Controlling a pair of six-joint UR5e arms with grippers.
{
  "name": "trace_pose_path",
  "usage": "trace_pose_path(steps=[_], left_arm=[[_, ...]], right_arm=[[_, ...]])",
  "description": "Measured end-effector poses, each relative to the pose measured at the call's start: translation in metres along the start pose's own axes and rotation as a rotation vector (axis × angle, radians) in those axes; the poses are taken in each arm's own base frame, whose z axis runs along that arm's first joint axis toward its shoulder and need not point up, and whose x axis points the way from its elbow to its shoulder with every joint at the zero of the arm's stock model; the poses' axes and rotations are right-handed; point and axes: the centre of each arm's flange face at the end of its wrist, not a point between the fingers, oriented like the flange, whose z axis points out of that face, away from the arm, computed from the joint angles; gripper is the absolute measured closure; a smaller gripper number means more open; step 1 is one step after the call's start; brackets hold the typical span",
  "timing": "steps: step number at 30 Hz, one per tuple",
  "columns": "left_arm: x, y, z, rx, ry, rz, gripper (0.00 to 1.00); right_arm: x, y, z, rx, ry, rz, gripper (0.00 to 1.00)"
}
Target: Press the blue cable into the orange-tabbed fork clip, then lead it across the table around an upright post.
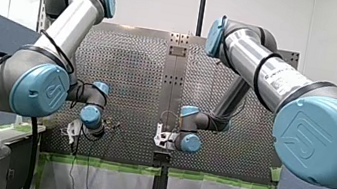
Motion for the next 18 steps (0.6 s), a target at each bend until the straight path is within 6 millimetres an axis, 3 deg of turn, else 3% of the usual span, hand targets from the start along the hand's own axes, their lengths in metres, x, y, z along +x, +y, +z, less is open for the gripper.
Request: trace_pose_path(steps=[7, 18], left_arm=[[0.019, 0.005, -0.016, 0.021, 0.066, 0.005, 0.00], [0.018, 0.004, -0.020, 0.043, 0.074, 0.004, 0.00]], right_arm=[[0.000, 0.000, 0.000, 0.000, -0.003, 0.000, 1.00], [-0.002, 0.000, -0.002, -0.001, -0.015, 0.001, 1.00]])
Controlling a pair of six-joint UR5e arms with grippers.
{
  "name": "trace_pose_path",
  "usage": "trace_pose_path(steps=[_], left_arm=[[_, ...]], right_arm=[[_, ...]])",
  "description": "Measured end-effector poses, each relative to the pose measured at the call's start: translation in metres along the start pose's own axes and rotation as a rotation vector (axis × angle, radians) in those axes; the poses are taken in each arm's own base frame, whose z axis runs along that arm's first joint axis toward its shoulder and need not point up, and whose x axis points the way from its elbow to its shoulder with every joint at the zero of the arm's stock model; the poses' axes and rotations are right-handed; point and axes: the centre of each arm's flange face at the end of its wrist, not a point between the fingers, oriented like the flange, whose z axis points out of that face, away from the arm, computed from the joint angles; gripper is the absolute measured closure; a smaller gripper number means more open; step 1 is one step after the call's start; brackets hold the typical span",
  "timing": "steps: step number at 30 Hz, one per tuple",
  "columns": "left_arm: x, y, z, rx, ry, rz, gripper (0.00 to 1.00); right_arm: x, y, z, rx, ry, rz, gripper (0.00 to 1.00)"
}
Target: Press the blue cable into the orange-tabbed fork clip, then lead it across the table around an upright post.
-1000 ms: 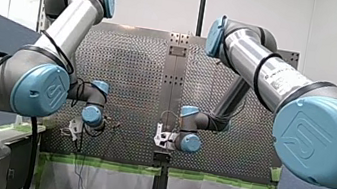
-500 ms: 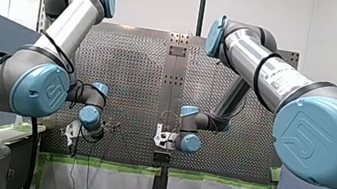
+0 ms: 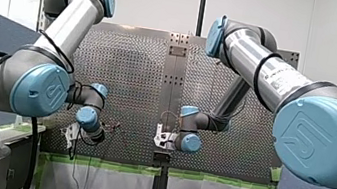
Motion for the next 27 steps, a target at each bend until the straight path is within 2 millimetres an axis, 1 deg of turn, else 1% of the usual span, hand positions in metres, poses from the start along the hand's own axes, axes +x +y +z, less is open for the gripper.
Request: trace_pose_path(steps=[6, 18, 21, 27], left_arm=[[-0.011, -0.002, -0.010, 0.014, -0.029, -0.026, 0.00], [-0.020, -0.010, -0.035, 0.092, -0.077, -0.067, 0.00], [-0.016, -0.009, -0.041, 0.100, -0.082, -0.066, 0.00], [-0.001, -0.011, -0.055, 0.129, -0.073, -0.030, 0.00]], right_arm=[[0.000, 0.000, 0.000, 0.000, -0.003, 0.000, 1.00], [0.000, 0.000, -0.001, 0.000, -0.006, 0.001, 1.00], [0.000, 0.000, -0.001, 0.000, -0.006, 0.001, 1.00], [0.000, 0.000, 0.000, -0.001, -0.006, 0.001, 1.00]])
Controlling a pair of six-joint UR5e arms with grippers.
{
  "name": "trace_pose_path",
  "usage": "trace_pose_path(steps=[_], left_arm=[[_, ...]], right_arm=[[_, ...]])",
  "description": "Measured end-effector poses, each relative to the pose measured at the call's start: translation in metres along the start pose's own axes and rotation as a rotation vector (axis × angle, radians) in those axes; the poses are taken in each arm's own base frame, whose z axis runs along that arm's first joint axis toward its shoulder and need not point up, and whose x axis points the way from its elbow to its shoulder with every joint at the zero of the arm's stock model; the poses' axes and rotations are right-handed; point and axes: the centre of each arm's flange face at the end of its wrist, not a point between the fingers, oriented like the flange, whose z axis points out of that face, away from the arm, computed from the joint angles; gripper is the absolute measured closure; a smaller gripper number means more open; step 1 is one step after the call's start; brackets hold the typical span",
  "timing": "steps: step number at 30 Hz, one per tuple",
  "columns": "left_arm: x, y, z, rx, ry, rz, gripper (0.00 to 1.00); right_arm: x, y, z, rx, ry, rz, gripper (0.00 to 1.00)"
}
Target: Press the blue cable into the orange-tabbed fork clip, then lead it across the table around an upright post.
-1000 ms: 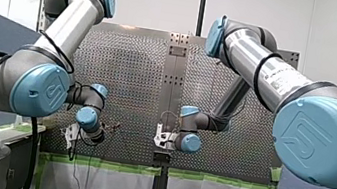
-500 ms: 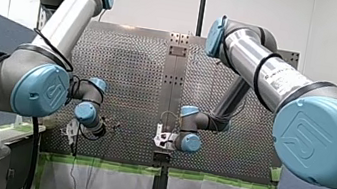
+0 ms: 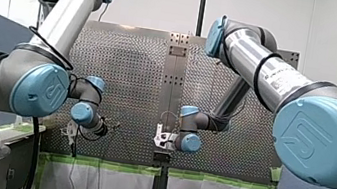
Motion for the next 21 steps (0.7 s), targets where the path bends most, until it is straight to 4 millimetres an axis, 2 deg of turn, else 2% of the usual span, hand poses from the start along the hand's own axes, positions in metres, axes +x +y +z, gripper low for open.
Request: trace_pose_path(steps=[7, 21], left_arm=[[0.006, -0.008, -0.004, 0.050, 0.013, 0.056, 0.00], [0.005, -0.012, -0.002, 0.080, -0.010, 0.082, 0.00]], right_arm=[[0.002, 0.001, 0.001, 0.000, 0.004, 0.000, 1.00], [0.003, 0.001, 0.001, -0.001, 0.004, 0.000, 1.00]])
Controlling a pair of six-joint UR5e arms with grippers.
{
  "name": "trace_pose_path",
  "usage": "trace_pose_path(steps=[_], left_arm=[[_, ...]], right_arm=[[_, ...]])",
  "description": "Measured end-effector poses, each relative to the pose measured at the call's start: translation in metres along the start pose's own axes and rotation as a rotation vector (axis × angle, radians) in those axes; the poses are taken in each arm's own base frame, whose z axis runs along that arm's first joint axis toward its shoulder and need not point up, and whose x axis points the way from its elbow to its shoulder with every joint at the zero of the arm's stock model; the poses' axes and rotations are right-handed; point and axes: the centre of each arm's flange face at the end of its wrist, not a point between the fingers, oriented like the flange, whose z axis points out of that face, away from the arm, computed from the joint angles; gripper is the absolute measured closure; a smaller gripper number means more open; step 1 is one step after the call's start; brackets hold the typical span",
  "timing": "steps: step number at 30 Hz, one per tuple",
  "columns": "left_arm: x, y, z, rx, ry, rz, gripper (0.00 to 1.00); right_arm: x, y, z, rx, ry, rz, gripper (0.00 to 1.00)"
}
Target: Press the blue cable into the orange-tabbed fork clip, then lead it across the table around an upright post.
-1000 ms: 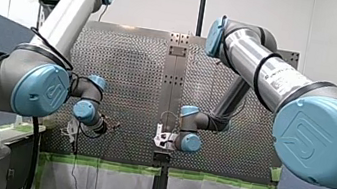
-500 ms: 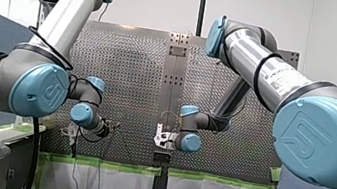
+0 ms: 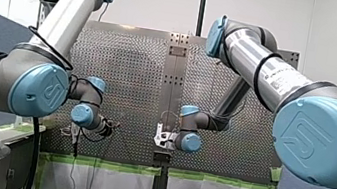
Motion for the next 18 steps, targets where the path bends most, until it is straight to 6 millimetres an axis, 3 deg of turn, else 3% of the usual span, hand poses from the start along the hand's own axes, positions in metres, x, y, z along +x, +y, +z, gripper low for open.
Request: trace_pose_path(steps=[18], left_arm=[[0.0007, 0.0005, -0.0007, -0.005, 0.007, 0.011, 0.00]], right_arm=[[-0.0005, -0.0001, 0.0000, 0.001, -0.001, 0.000, 1.00]])
